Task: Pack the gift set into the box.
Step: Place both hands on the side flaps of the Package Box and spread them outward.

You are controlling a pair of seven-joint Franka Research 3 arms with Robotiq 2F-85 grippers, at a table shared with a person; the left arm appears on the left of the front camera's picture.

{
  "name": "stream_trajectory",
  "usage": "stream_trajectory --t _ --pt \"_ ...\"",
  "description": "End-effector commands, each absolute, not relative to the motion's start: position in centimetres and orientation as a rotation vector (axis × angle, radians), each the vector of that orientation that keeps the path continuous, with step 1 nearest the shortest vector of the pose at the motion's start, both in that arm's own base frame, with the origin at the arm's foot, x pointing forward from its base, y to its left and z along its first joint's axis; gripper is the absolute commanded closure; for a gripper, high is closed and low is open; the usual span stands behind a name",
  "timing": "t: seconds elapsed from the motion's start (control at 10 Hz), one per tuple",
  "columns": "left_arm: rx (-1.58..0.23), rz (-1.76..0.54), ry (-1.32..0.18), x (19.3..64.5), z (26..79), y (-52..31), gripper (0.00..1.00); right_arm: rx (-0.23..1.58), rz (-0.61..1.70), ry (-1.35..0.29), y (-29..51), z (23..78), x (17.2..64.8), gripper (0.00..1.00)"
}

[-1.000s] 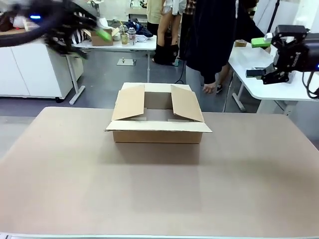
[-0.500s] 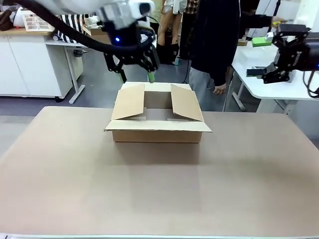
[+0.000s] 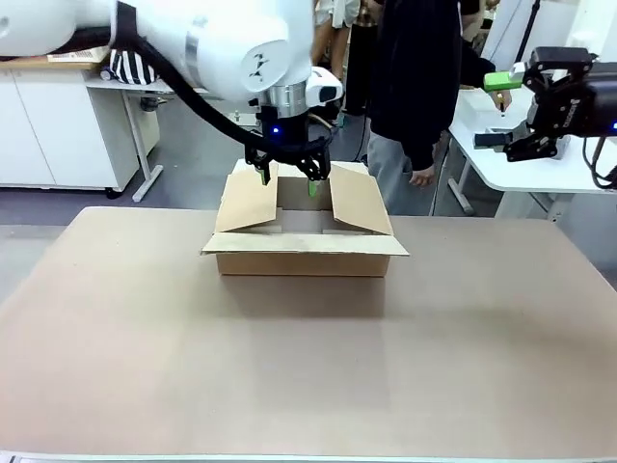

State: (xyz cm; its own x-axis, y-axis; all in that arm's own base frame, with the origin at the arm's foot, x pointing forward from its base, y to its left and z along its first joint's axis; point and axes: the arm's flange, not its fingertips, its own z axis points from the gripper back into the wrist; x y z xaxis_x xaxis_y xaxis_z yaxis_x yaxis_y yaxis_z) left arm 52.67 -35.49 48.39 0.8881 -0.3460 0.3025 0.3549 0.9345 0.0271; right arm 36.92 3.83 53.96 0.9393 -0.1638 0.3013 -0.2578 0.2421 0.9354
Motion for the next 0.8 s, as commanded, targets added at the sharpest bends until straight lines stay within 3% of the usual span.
stream_trajectory --t 0.0,0.3,0.4,0.5,0.7 --pt "-0.018 -0.381 -0.232 50.7 48.8 -36.9 0.00 1.341 0.091 -0.391 3.8 54.0 37.0 0.00" --pt "-0.022 -0.371 -0.290 52.3 48.2 -35.9 0.00 1.341 0.091 -0.391 3.8 54.0 37.0 0.00" --pt "0.103 -0.015 -0.289 54.4 47.0 -35.8 0.00 1.341 0.091 -0.391 3.8 54.0 37.0 0.00" --pt "0.154 0.135 -0.320 55.8 45.6 -36.5 0.00 1.341 0.091 -0.391 3.8 54.0 37.0 0.00" --pt "0.148 0.118 -0.314 56.6 44.4 -37.7 0.00 1.341 0.091 -0.391 3.8 54.0 37.0 0.00"
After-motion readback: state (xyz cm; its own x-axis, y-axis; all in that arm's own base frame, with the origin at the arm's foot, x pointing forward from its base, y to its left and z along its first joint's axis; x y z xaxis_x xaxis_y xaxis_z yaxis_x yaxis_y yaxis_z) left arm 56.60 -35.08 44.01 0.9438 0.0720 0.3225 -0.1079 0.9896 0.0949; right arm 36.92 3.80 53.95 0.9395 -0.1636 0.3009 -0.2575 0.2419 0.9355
